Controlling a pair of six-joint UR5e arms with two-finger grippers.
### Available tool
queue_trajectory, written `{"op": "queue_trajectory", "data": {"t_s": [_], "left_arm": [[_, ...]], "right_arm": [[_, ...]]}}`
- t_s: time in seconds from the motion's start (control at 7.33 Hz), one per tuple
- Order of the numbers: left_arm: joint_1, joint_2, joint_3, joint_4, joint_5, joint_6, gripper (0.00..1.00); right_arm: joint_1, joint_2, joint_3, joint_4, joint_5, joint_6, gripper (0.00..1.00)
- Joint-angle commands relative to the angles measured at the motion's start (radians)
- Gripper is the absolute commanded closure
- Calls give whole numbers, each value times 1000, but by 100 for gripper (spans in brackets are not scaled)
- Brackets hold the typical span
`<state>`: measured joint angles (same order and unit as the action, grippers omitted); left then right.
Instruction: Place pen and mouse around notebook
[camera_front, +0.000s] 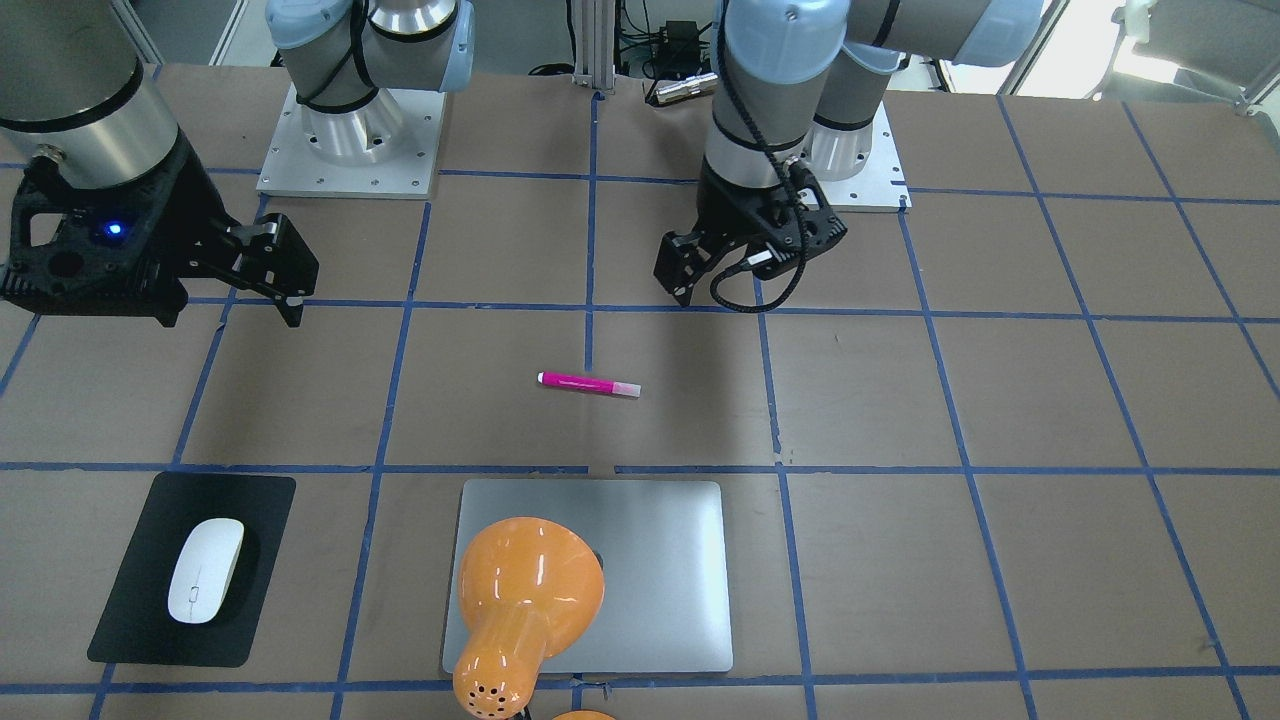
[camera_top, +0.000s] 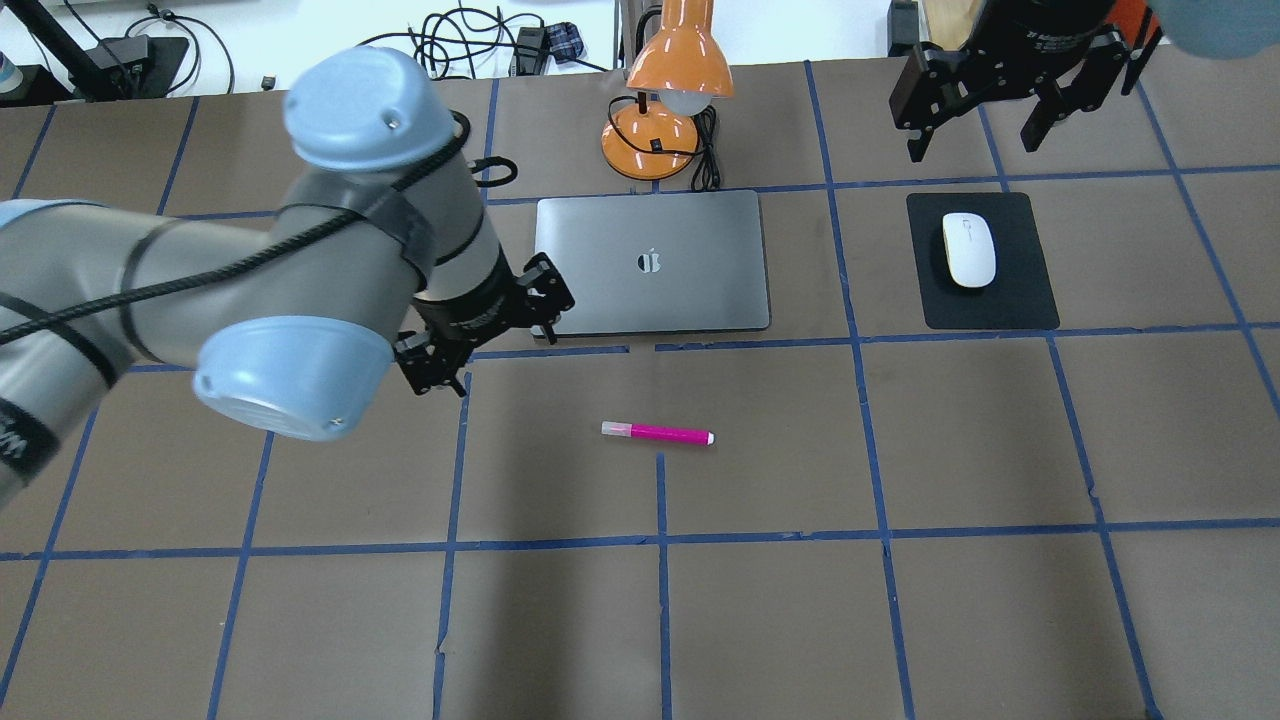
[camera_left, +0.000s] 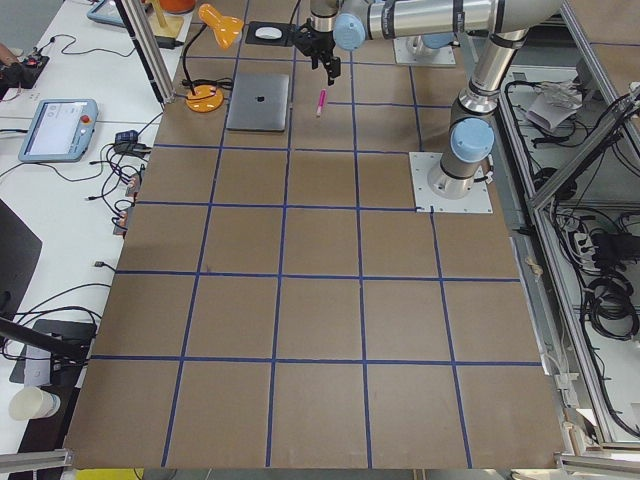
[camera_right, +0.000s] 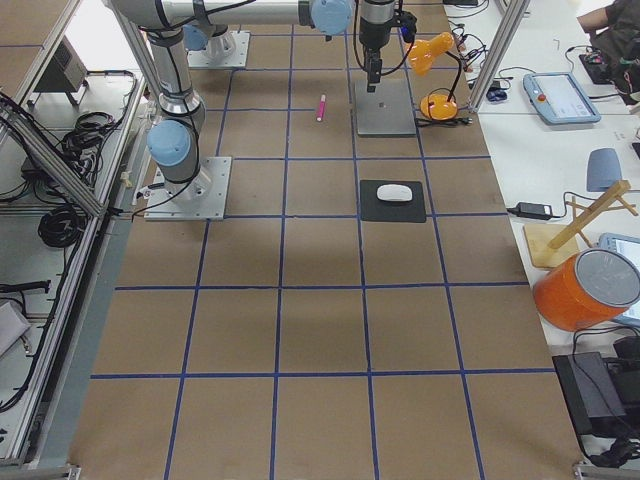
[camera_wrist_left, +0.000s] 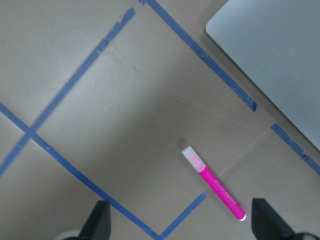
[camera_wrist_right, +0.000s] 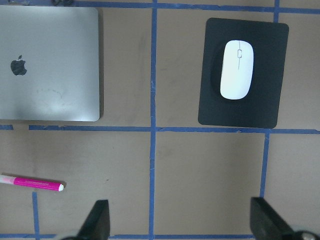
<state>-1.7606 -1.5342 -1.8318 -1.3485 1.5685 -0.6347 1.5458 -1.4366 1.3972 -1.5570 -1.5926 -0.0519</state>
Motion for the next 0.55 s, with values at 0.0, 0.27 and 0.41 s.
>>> {"op": "queue_trajectory", "data": {"t_s": [0.0,0.27,0.41], "left_arm": [[145,129,2,-128,12,420,0],[190,169,-4,-170,7,519,0],[200,171,0,-169,7,518,0]], "right_arm": [[16,-4,2,0,47,53,0],[16,1,9,-3,33,69,0],[16,-4,9,-2,39,70,0]]}}
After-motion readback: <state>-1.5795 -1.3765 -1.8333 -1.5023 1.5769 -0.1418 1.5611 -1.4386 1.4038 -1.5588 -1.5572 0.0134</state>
